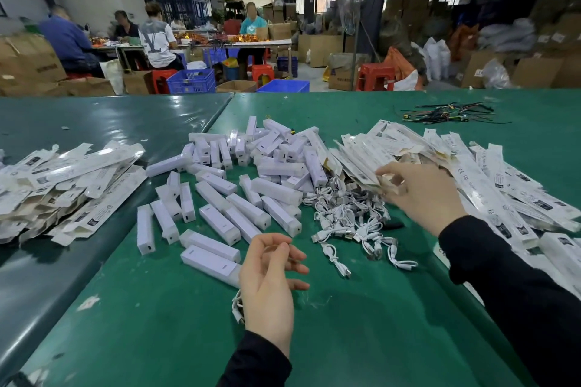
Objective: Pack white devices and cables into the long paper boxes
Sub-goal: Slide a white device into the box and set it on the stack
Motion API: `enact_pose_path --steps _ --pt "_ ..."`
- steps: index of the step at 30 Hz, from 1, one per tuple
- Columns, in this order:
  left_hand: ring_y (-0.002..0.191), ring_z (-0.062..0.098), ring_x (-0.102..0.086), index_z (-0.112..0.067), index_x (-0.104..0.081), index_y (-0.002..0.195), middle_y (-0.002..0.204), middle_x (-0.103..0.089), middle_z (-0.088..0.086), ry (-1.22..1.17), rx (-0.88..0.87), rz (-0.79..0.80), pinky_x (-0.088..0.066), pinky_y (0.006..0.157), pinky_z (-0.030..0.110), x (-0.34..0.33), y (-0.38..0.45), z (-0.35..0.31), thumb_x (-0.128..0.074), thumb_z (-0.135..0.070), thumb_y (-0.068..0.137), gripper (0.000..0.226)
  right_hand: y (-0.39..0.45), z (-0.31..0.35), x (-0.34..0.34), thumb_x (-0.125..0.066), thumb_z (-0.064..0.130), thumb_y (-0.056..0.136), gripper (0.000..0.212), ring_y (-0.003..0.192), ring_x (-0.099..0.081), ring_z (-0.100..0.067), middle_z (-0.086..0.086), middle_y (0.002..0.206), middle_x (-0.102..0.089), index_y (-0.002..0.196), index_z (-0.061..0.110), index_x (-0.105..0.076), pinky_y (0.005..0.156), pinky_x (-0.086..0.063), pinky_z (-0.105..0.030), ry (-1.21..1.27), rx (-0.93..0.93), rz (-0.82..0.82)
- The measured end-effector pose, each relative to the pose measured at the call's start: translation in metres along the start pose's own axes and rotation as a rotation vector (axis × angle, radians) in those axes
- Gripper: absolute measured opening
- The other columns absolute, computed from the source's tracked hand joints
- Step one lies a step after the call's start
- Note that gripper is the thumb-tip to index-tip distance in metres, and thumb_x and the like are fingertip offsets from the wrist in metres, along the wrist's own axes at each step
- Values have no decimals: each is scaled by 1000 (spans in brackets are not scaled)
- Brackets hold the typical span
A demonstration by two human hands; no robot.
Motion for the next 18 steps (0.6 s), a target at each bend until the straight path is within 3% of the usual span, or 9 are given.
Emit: enact_pose_path --steps 2,5,8,10,12,16,18 --pt "55 13 -56 -5 -56 86 65 -63 3 -4 17 15 -46 43 24 0 -1 1 -43 2 96 18 -19 -1 7 -74 18 84 45 82 -59 -14 7 96 -64 124 36 -61 80 -51 -32 100 -46 56" --pt "53 14 -55 -6 -56 86 65 -62 5 -12 56 46 -45 42 25 0 -1 3 -43 1 96 18 -49 -8 26 -73 22 86 37 72 -58 -16 8 86 -62 121 30 -65 64 -48 -30 77 -51 -218" --pt "51 14 -55 -7 -56 85 63 -62 6 -7 95 74 -45 42 25 -2 -1 5 -45 3 95 18 -73 -14 38 -77 27 81 15 56 -55 -10 12 66 -58 95 24 -71 57 -39 -23 239 -73 -439" --pt "50 14 -54 -7 -56 84 62 -61 6 0 108 87 -44 42 25 -3 -2 6 -45 5 93 18 -80 -22 38 -80 29 78 17 54 -53 -10 11 59 -57 75 24 -63 56 -40 -24 396 -139 -477" --pt "49 14 -53 -7 -56 84 61 -61 6 5 116 101 -44 42 25 -4 -3 5 -45 6 92 18 -83 -24 34 -82 24 76 19 53 -51 -15 5 56 -57 70 23 -63 56 -41 -29 434 -116 -419" --pt "48 14 -53 -6 -56 85 62 -60 6 12 121 112 -45 42 25 -3 -2 4 -45 5 92 17 -85 -15 24 -80 10 73 26 47 -48 -7 10 50 -57 65 33 -70 48 -43 -31 229 91 -6" --pt "48 14 -53 -6 -56 86 62 -60 6 16 123 118 -45 42 24 -4 -2 4 -45 4 93 16 -85 -20 23 -73 13 71 26 48 -48 -6 10 50 -57 64 37 -67 48 -40 -29 198 74 72"
Point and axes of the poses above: each hand's wrist, its own y-axis towards the middle knuckle, its own x-axis out of the back of the hand, z = x × y, the point moved 5 cm from there along y, towards the middle knuckle
